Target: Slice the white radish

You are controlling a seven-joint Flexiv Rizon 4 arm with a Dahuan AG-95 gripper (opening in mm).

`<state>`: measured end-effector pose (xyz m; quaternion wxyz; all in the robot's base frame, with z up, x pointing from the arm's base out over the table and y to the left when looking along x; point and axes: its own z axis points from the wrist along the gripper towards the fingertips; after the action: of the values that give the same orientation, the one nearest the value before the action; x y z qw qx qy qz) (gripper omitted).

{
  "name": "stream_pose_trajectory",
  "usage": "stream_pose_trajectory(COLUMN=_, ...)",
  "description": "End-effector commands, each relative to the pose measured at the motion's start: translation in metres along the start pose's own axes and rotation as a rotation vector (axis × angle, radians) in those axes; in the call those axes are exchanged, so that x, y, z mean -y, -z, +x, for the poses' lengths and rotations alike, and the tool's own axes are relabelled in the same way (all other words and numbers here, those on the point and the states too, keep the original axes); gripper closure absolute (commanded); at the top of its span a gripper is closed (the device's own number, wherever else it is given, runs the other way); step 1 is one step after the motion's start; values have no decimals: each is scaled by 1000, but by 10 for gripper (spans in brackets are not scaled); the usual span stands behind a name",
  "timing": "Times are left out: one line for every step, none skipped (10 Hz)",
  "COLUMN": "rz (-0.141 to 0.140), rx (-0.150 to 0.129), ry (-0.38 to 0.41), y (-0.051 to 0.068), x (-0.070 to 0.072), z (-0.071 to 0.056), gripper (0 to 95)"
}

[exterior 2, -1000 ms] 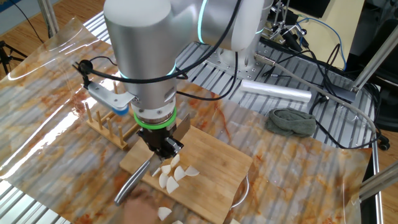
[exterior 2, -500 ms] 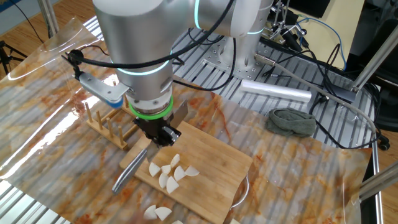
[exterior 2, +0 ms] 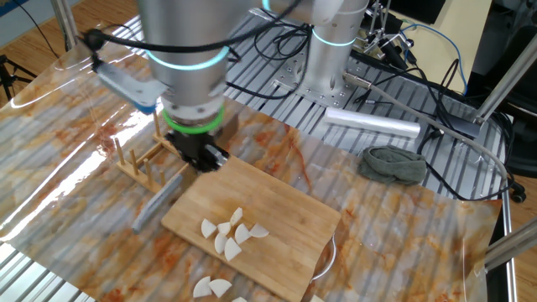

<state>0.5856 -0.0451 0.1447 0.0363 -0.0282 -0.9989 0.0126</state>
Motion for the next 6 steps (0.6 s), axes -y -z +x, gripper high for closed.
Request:
stream_pose_trajectory(rz=-13, rx=-6, ry=4, y=-3, x=19, z=-3, gripper=950)
stream_pose_trajectory(rz=-20, rx=-6, ry=11, y=-2, x=25, z=-3, gripper=950)
stream_pose_trajectory(rz=-18, rx=-6, ry=6, y=-1, x=29, z=-4, gripper=950)
stream_pose_trajectory(rz=-17, rx=-9, ry=6, y=1, x=33, z=-5, gripper=950)
stream_pose_trajectory(rz=-16, rx=-8, ry=3, y=2, x=37, z=-6, gripper=950)
stream_pose_trajectory(rz=-8, rx=-8, ry=9, y=2, x=47, z=-8, gripper=950)
